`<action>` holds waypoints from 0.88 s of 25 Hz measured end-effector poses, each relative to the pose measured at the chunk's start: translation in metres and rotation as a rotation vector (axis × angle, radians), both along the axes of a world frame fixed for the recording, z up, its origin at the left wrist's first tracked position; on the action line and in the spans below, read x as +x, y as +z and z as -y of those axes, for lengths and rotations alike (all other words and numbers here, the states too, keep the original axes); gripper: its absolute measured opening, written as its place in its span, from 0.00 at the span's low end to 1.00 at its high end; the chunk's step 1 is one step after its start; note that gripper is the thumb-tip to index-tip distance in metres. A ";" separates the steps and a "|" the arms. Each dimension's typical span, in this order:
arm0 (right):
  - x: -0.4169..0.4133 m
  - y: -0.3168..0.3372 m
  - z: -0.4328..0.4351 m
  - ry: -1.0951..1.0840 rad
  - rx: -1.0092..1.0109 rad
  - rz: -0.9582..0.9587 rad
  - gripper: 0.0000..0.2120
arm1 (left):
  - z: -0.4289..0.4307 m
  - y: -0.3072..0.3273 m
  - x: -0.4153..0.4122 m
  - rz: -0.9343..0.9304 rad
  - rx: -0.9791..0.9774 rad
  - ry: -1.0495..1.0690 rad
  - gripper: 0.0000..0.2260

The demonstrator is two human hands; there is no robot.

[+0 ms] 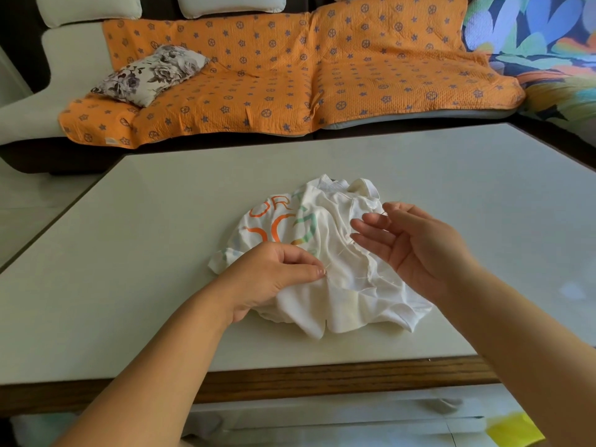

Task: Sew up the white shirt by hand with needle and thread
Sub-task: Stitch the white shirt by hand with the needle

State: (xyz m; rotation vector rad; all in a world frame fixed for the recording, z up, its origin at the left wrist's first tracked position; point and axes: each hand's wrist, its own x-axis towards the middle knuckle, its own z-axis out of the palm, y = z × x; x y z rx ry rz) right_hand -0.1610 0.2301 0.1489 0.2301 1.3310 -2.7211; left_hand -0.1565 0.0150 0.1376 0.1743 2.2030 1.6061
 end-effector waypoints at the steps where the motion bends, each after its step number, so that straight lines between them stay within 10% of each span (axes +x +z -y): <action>1: -0.003 -0.001 -0.003 -0.026 0.029 -0.005 0.06 | 0.001 0.000 0.000 -0.004 -0.012 0.000 0.04; 11: -0.018 -0.008 -0.024 -0.262 0.354 -0.016 0.04 | 0.014 0.006 0.000 -0.075 -0.068 -0.066 0.03; 22: -0.029 -0.028 -0.047 -0.359 1.158 -0.097 0.04 | 0.027 0.010 -0.003 -0.142 0.013 -0.051 0.04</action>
